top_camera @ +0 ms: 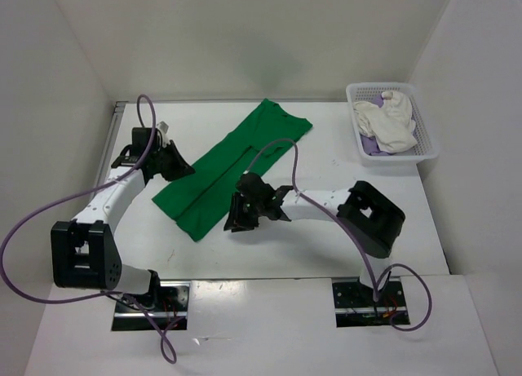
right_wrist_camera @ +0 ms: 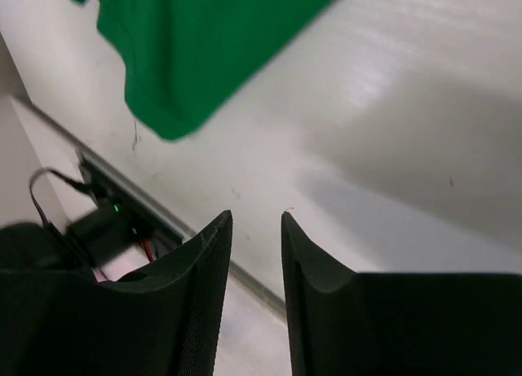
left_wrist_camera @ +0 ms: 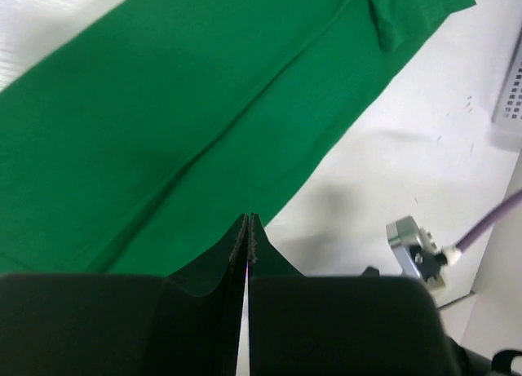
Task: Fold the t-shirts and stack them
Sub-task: Rotate the tshirt 90 degrees, then grab the bottom of the folded rectangular tshirt with both arms, then fold the folded rectangular tshirt in 1/3 of the way
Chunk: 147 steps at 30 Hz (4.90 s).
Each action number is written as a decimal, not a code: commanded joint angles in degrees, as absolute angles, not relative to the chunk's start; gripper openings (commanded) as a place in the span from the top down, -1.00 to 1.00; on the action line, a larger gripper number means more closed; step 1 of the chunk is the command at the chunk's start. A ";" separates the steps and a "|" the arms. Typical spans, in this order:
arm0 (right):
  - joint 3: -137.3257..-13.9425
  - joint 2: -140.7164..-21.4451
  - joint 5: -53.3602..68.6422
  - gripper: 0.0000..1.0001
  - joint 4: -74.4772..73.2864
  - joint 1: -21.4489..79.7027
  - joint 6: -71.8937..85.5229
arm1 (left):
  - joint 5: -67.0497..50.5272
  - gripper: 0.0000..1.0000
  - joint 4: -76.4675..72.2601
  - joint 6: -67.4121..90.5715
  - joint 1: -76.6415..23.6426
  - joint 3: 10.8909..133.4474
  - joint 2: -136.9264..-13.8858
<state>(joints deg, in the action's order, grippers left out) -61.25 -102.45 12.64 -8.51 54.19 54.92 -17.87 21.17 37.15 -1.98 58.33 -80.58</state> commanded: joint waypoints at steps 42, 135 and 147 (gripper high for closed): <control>-20.41 -54.77 15.91 0.08 -23.82 36.47 64.77 | -14.17 -0.08 31.29 45.87 -22.32 40.26 -72.96; -69.07 -102.99 16.61 1.00 -22.59 9.15 34.19 | -16.89 1.00 19.51 47.37 -15.73 89.02 -115.91; -79.44 -111.52 18.46 1.00 -22.41 8.61 33.05 | -11.43 1.00 16.35 49.91 -14.51 88.08 -117.87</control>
